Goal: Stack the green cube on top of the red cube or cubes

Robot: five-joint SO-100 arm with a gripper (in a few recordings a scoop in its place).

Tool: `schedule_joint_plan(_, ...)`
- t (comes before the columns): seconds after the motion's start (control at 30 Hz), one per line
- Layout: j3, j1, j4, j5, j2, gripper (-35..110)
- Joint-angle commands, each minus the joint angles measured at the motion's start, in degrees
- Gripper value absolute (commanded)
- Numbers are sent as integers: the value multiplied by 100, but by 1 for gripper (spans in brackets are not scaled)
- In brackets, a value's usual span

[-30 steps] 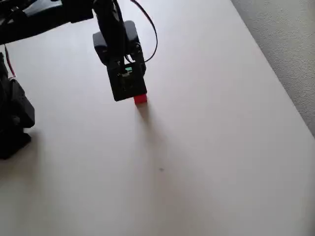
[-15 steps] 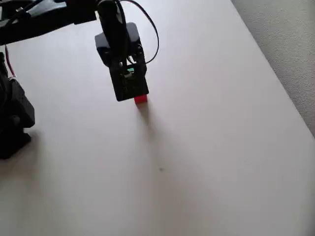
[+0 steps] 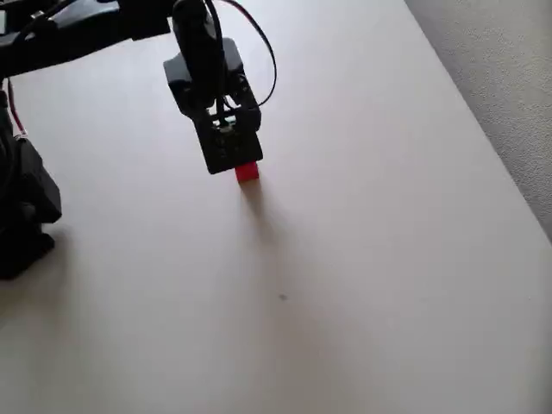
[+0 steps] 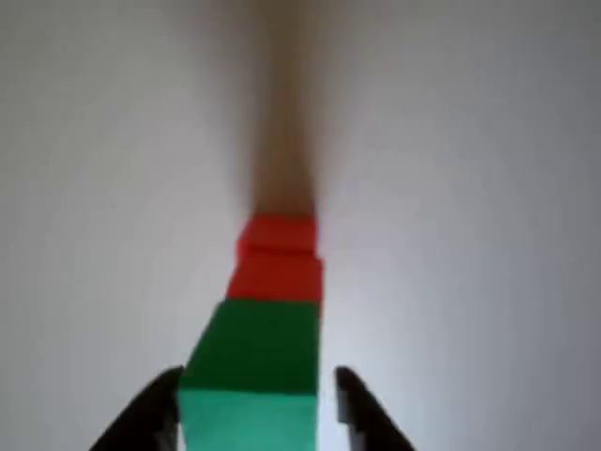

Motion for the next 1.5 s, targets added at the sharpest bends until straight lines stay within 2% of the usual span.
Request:
schedule_joint_plan(0.0, -70, 53, 114, -97, 229, 19)
schedule_joint_plan(0.47, -88, -202, 633, -158, 2109, 19)
schedule_joint_plan(0.7, -18, -299, 1072, -334, 3595, 19)
schedule_joint_plan(0.87, 475, -202, 1222, -545, 5221, 8)
schedule_joint_plan(1.0, 1547, -62, 1072, -738, 6732, -2)
schedule_joint_plan(1.2, 4412, 211, -149, -1011, 8728, -2)
schedule_joint_plan(1.47, 7893, 439, -1652, -1318, 9879, -2)
